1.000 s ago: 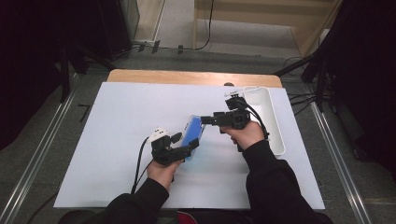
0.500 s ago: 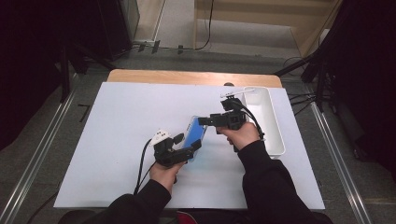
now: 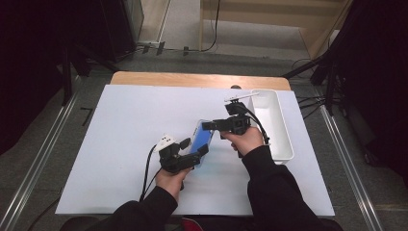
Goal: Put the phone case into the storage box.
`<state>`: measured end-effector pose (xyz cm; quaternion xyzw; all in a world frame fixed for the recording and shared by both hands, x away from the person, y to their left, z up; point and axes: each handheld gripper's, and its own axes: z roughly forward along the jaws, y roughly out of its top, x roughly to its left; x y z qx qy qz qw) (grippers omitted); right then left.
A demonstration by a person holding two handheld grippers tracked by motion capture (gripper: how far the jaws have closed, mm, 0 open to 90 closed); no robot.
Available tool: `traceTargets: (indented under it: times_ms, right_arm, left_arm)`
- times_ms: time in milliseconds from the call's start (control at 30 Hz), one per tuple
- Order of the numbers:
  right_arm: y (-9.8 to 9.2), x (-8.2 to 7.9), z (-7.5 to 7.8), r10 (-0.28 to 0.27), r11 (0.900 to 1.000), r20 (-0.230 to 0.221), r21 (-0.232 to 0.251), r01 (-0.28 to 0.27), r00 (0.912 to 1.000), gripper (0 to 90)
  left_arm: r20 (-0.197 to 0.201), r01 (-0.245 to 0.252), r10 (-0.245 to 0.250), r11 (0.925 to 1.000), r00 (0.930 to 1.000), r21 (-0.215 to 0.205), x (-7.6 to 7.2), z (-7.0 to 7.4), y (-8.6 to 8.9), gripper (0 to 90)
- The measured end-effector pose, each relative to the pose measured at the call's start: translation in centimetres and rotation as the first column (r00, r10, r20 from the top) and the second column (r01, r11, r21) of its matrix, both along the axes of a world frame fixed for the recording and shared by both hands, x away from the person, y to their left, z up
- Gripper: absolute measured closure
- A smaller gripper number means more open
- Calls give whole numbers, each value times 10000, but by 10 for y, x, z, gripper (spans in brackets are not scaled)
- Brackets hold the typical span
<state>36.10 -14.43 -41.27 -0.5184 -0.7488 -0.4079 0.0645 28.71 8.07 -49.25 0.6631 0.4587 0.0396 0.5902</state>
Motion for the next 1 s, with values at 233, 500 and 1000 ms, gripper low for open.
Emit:
traceTargets:
  times_ms: [233, 500, 1000]
  right_arm:
    - [-1, 2, -3, -124, 9998, -304, 180, 129, 9995, 484]
    - [-3, 4, -5, -159, 9989, -864, 437, 197, 9961, 665]
    - [-5, 3, -2, -102, 9959, -1074, 887, 198, 9942, 743]
  left_arm:
    - [203, -67, 66, 10000, 9998, 21, -1, -1, -1, 166]
    - [346, -85, 84, 10000, 9994, 39, -2, -1, -2, 166]
    - [861, -108, 70, 9989, 9963, 448, -5, -1, -5, 165]
